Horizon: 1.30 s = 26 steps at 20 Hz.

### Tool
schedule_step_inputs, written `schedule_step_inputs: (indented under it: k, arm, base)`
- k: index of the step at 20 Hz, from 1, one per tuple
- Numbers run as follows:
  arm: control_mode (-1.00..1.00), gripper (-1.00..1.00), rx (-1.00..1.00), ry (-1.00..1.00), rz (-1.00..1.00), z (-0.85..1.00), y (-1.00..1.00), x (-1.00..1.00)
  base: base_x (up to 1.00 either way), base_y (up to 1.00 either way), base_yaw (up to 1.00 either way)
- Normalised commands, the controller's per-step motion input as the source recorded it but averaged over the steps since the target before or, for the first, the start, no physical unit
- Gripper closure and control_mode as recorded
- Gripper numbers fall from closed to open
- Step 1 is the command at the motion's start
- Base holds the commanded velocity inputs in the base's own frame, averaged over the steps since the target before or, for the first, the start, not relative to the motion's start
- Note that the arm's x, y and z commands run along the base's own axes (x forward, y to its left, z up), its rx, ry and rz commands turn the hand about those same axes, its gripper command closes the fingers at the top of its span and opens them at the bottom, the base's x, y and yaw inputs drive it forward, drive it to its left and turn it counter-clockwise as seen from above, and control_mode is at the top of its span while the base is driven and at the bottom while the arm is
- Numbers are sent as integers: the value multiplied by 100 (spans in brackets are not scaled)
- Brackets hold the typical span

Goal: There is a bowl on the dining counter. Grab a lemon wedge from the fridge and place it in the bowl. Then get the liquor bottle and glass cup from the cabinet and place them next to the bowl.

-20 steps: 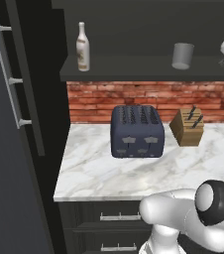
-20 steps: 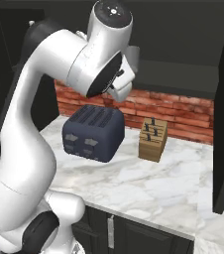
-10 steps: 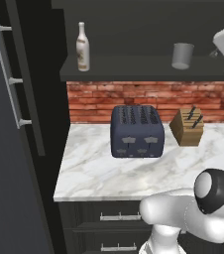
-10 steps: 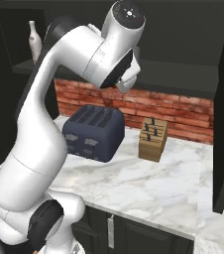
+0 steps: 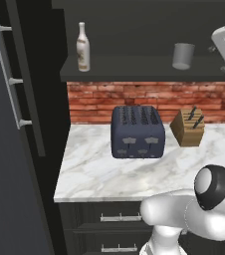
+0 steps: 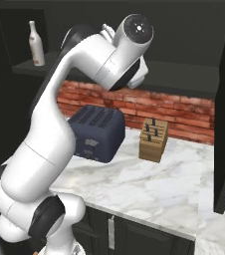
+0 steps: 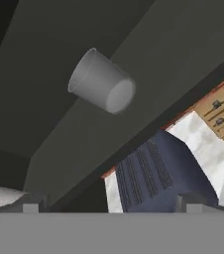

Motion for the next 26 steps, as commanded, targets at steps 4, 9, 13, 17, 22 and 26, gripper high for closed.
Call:
schedule_step_inputs:
  k: [4, 9, 13, 17, 22, 26]
  arm:
    - [-100, -100, 1, -3, -11, 0, -23, 44]
    - [-100, -100, 2, -5, -4, 0, -4, 24]
    - [-100, -100, 3, -6, 0, -1, 0, 8]
    - [-100, -100, 3, -5, 0, -1, 0, 19]
    - [-100, -100, 1, -1, 0, -5, 0, 27]
    - [-100, -100, 1, 0, 0, -5, 0, 31]
  base:
    - [0, 0, 0]
    - [0, 0, 0]
    - [0, 0, 0]
    - [0, 0, 0]
    - [0, 0, 0]
    - [0, 0, 0]
